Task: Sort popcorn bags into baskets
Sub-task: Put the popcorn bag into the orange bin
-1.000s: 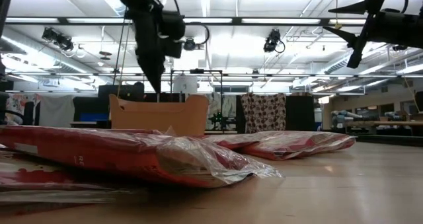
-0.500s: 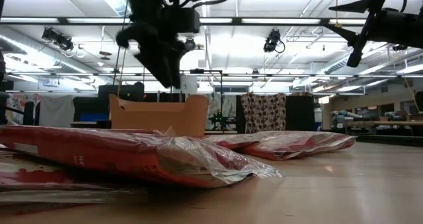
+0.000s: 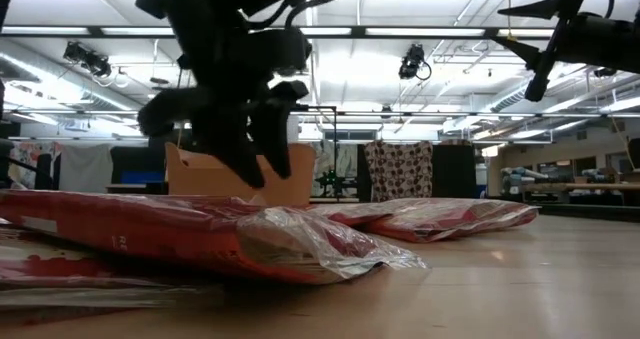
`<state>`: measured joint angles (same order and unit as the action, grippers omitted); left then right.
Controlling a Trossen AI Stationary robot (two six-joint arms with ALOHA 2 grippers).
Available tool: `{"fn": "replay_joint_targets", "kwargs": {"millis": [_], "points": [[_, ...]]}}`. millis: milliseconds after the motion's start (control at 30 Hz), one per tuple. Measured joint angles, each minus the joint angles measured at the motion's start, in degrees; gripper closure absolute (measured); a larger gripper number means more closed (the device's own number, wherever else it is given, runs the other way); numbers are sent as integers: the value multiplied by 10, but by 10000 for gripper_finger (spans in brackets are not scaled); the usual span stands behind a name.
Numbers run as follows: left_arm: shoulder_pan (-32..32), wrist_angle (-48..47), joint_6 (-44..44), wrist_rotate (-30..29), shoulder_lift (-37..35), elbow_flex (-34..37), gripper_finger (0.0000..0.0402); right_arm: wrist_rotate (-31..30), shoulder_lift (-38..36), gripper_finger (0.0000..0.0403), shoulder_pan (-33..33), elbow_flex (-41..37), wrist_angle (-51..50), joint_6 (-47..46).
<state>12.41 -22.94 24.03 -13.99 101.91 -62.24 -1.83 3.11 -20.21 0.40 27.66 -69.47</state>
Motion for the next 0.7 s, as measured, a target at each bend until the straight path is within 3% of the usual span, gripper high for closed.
{"fn": "replay_joint_targets", "kwargs": {"millis": [100, 467, 567, 700], "points": [[11, -1, 7, -29, 18, 0, 204, 1, 0, 235, 0, 0, 1, 0], [7, 5, 4, -41, 57, -1, 210, 1, 0, 235, 0, 0, 1, 0], [6, -5, -7, -40, 60, -1, 236, 0, 0, 235, 0, 0, 1, 0], [6, -8, -25, -45, 63, -2, 305, 0, 0, 235, 0, 0, -2, -1]]}}
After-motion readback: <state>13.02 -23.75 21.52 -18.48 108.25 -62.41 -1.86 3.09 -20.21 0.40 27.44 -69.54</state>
